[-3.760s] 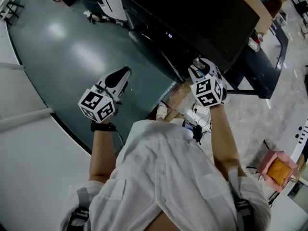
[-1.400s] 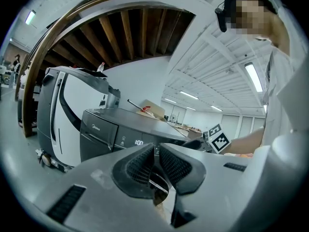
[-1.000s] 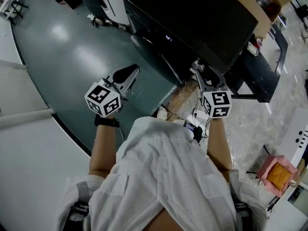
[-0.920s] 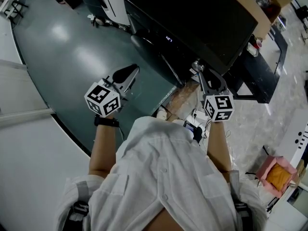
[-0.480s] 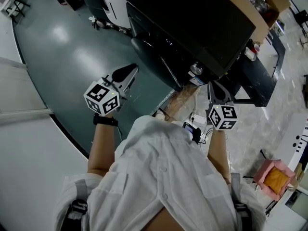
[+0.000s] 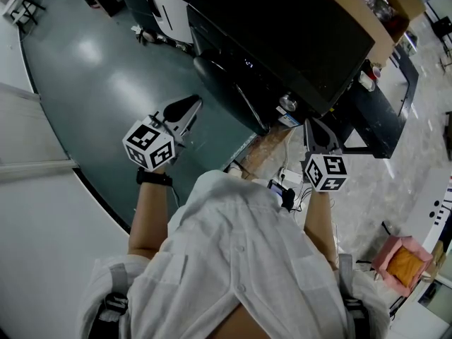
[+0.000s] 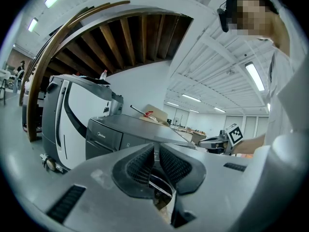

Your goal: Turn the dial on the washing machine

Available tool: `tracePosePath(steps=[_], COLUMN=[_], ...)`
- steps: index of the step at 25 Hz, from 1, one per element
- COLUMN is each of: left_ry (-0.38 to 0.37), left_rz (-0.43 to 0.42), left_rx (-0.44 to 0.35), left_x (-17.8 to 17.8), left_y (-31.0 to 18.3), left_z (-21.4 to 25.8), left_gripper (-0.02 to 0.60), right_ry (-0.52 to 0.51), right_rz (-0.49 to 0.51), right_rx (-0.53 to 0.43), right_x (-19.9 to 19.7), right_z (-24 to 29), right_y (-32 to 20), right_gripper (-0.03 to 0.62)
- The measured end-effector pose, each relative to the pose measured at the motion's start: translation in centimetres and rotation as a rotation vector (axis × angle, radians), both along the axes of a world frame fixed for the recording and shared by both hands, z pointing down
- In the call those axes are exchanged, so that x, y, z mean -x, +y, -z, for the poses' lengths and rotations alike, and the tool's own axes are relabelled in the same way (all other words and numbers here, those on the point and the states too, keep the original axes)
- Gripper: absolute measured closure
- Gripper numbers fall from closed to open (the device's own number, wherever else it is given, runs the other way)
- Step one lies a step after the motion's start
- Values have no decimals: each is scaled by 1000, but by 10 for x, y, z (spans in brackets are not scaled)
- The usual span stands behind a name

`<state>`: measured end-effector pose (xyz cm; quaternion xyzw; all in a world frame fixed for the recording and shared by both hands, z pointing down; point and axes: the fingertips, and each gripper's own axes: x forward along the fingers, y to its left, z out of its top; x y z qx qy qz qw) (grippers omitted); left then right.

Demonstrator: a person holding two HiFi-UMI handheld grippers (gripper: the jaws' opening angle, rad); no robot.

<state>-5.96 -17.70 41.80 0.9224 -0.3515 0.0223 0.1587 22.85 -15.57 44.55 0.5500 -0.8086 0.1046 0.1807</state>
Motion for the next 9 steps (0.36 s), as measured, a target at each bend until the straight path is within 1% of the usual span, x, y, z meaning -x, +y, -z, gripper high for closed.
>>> tracePosePath(steps=[9], left_ry=[-3], left_rz=[-8], left_rx=[7], left_x=[0], left_y=[0], left_z=[1], left_gripper=[552], right_ry=[11], right_rz=[19], right_rx=[-1], right_x=[7], right_z=[3], right_y=[-3], right_gripper=[594])
